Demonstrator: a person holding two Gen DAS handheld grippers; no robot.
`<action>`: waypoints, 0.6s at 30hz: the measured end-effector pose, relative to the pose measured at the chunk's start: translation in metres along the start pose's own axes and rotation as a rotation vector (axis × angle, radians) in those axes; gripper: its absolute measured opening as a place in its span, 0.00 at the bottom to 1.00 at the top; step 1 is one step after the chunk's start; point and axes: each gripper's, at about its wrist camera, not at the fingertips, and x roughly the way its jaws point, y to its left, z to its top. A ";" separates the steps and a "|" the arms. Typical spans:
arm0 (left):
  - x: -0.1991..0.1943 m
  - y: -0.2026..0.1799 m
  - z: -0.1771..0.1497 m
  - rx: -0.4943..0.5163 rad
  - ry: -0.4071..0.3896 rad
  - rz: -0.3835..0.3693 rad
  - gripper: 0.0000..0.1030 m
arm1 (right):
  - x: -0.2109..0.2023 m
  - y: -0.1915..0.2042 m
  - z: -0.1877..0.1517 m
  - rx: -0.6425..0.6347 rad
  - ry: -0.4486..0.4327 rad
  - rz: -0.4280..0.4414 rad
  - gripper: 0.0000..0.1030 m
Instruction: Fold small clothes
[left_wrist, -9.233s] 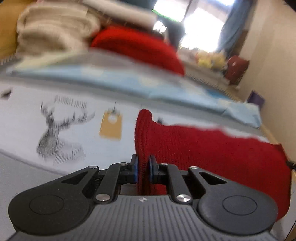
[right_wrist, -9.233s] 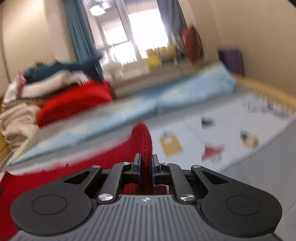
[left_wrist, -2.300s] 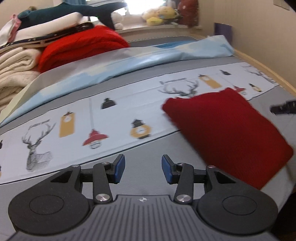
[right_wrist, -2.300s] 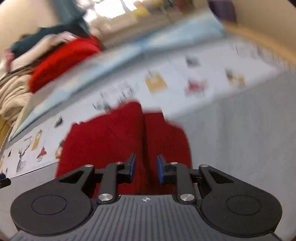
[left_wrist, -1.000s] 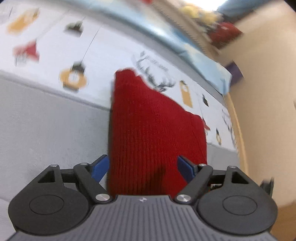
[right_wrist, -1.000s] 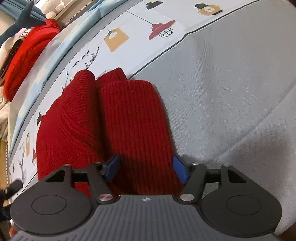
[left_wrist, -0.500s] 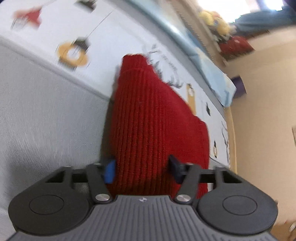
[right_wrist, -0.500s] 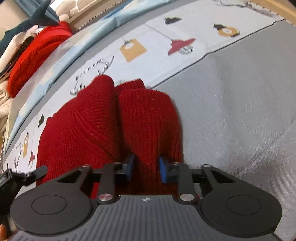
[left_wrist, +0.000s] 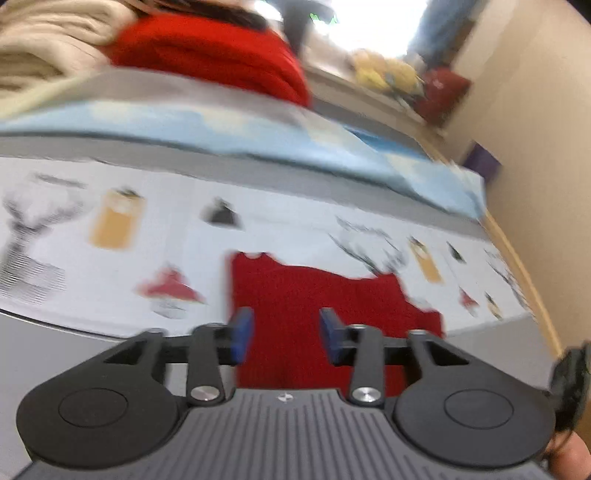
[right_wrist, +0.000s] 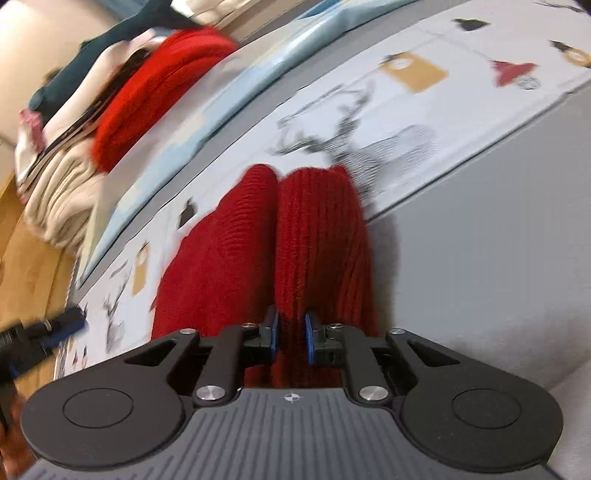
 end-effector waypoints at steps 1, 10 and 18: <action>-0.010 0.012 0.003 -0.019 0.004 0.012 0.63 | -0.001 0.007 -0.001 -0.023 -0.019 -0.028 0.25; -0.044 0.030 -0.041 -0.046 0.066 0.000 0.62 | -0.024 0.035 -0.011 -0.107 -0.128 -0.007 0.61; -0.031 -0.008 -0.068 0.104 0.086 -0.024 0.62 | -0.020 0.033 -0.021 -0.104 -0.081 -0.018 0.14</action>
